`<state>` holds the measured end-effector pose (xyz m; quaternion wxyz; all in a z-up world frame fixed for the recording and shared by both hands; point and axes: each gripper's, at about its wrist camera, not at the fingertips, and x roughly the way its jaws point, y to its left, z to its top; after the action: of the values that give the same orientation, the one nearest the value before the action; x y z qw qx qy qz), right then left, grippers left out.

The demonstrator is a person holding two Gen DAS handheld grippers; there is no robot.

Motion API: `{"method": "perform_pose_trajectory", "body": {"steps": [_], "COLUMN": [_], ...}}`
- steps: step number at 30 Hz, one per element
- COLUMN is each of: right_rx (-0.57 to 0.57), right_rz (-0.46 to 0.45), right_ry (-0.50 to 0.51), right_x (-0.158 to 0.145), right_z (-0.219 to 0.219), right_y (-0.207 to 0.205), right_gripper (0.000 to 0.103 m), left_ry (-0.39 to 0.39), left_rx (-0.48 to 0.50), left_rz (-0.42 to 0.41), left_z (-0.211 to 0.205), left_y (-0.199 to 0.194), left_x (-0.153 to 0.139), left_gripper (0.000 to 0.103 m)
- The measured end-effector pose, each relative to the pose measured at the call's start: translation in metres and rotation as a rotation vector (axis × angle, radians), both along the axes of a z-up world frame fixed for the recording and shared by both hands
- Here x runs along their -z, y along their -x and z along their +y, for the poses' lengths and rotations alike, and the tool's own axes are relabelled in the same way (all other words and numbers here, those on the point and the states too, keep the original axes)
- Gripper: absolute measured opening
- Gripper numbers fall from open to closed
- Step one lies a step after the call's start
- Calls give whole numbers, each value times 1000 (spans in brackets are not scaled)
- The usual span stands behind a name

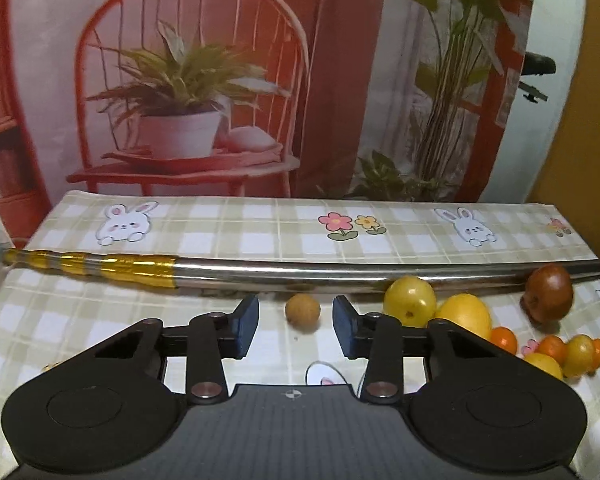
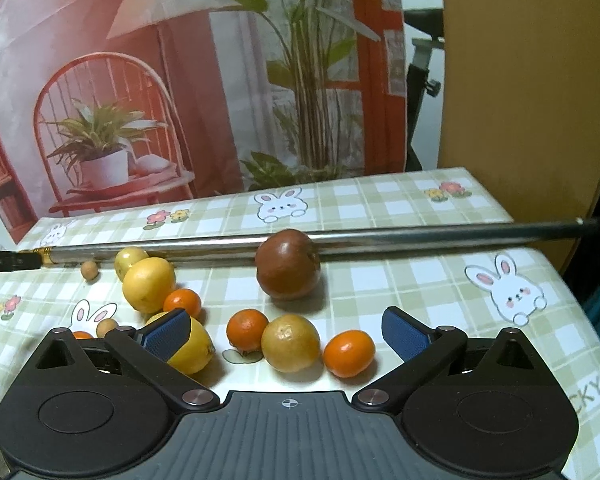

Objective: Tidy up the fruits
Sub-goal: 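Close the left gripper around a small brown round fruit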

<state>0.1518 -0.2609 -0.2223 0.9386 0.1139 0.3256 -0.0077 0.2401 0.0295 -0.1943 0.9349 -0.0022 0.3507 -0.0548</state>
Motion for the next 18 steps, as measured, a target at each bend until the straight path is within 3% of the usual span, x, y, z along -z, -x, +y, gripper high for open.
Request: {"method": "perform_pose_trajectory", "body": {"steps": [6,18], "right_rx": [11,24], "right_rz": [23,53], "right_ry": [-32,-53], "right_x": [11,22], "right_z": [-5,-10], "right_y": [-3,-10], "right_gripper": [101,100], "left_ry": [17,18], "left_rx": [-5,-4], "left_rz": [71,88], "left_z": [-2,-5], "left_y": [-29,-49], "left_x": [25,42], "left_gripper": [43,38]}}
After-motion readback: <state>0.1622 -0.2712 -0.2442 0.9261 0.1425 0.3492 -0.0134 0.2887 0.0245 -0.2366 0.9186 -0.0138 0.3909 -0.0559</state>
